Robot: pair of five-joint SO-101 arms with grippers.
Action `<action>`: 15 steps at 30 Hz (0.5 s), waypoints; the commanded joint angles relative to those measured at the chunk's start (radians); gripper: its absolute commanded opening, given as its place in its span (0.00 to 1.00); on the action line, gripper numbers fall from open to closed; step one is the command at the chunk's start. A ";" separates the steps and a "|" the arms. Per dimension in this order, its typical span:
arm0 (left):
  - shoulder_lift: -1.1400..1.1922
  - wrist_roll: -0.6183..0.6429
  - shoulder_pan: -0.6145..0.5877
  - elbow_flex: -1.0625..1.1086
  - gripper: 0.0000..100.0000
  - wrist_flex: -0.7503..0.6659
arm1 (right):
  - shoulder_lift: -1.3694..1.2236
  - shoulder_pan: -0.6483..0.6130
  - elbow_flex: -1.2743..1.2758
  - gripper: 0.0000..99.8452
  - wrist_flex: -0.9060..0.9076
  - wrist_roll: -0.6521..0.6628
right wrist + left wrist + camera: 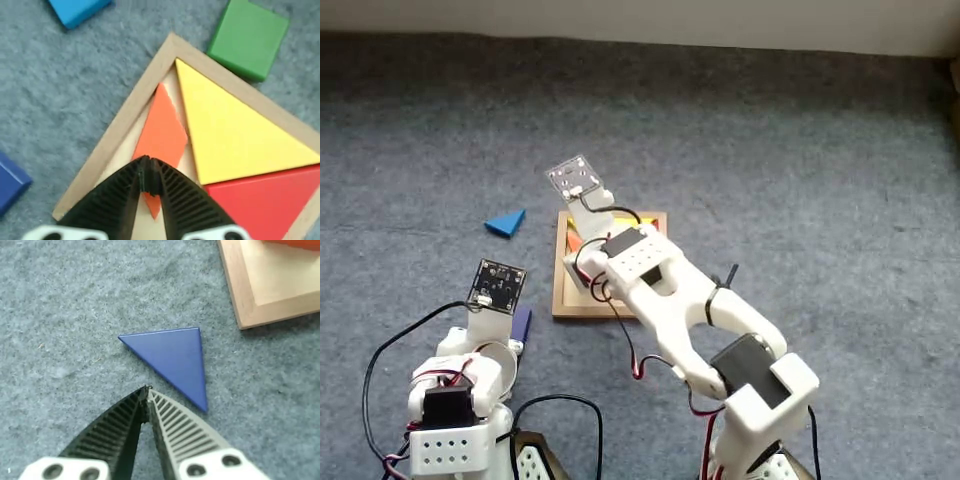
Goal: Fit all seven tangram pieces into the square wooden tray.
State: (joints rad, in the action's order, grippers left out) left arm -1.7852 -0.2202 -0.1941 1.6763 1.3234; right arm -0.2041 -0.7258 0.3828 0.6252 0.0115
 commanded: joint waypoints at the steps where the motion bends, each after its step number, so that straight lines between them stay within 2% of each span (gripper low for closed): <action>1: -0.025 0.003 -0.004 0.019 0.01 0.005 | -0.018 -0.013 -0.039 0.01 -0.102 -0.008; 5: -0.025 0.003 -0.004 0.019 0.01 0.005 | -0.081 -0.010 -0.039 0.01 -0.179 -0.078; 15: -0.025 0.003 -0.004 0.019 0.01 0.005 | -0.061 0.005 -0.039 0.01 -0.245 -0.083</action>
State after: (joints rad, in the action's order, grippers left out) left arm -1.7852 -0.2202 -0.1941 1.6763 1.3234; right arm -0.3099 -0.7304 0.3567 0.3905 -0.0652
